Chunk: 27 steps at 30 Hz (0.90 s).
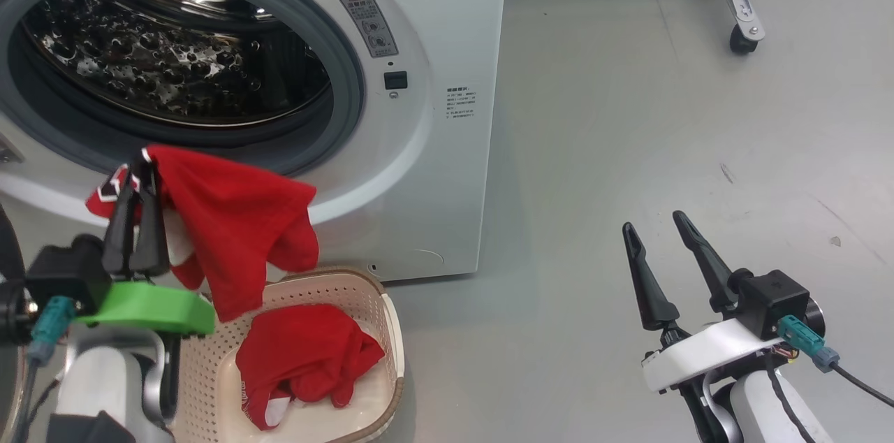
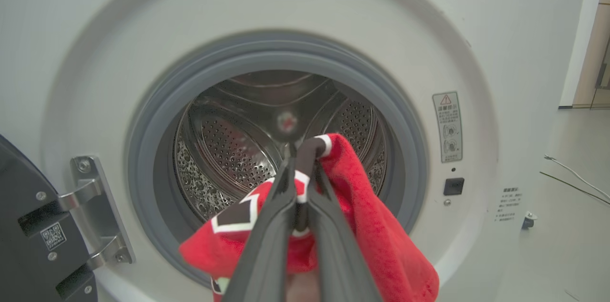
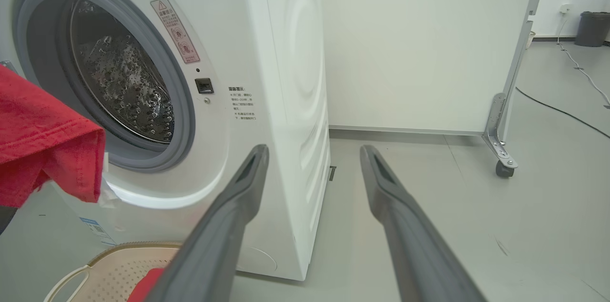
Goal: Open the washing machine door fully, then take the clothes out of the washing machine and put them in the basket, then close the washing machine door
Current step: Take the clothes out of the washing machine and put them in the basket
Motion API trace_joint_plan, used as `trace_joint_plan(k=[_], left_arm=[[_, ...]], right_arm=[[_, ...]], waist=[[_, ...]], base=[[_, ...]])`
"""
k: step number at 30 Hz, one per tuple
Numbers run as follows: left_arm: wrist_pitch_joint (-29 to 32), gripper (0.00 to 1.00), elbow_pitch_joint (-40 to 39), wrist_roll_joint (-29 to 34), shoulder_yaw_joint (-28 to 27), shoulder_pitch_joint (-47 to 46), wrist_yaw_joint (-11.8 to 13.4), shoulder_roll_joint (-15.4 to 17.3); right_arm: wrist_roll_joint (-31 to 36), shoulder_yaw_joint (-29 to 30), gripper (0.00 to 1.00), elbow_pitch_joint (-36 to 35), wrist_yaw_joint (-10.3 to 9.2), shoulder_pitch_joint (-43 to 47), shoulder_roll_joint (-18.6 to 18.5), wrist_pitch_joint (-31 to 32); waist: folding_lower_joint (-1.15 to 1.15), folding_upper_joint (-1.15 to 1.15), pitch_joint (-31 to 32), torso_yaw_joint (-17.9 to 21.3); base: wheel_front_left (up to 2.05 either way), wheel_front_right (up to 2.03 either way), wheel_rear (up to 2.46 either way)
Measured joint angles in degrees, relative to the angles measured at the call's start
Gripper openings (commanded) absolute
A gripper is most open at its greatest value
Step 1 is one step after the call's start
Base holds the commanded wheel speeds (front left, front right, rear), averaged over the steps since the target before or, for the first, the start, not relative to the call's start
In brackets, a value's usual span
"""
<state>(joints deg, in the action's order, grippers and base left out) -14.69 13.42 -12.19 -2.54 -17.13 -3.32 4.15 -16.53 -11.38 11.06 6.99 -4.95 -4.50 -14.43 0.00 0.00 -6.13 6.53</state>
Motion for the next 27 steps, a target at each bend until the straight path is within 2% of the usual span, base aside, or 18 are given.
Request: trace_joint_plan(k=[4, 11, 21, 27], left_arm=[[0.0, 0.00, 2.4, 0.3, 1.3, 3.9, 0.0, -0.3], [2.1, 0.00, 5.5, 1.0, 2.8, 5.5, 0.2, -0.5], [5.9, 0.00, 10.6, 1.8, 4.0, 5.0, 1.4, -0.5], [7.6, 0.00, 15.1, 3.2, 4.0, 1.6, 2.6, -0.4]], right_arm=[[0.1, -0.7, 1.00, -0.4, 0.00, 0.0, 0.0, 0.0], [0.1, -0.8, 1.00, -1.2, 0.00, -0.1, -0.1, 0.0], [-0.3, -0.6, 1.00, -3.2, 0.00, -2.1, -0.4, 0.0], [-0.3, -0.3, 1.00, -3.9, 0.00, -3.7, -1.2, 0.0]], waist=[[0.00, 0.00, -0.9, 0.5], [0.00, 0.00, -4.0, 1.8], [0.00, 0.00, -10.0, 3.9], [0.00, 0.00, -13.9, 5.3]], base=[[0.00, 0.00, 0.00], [0.00, 0.00, 0.00], [0.00, 0.00, 0.00], [0.00, 0.00, 0.00]])
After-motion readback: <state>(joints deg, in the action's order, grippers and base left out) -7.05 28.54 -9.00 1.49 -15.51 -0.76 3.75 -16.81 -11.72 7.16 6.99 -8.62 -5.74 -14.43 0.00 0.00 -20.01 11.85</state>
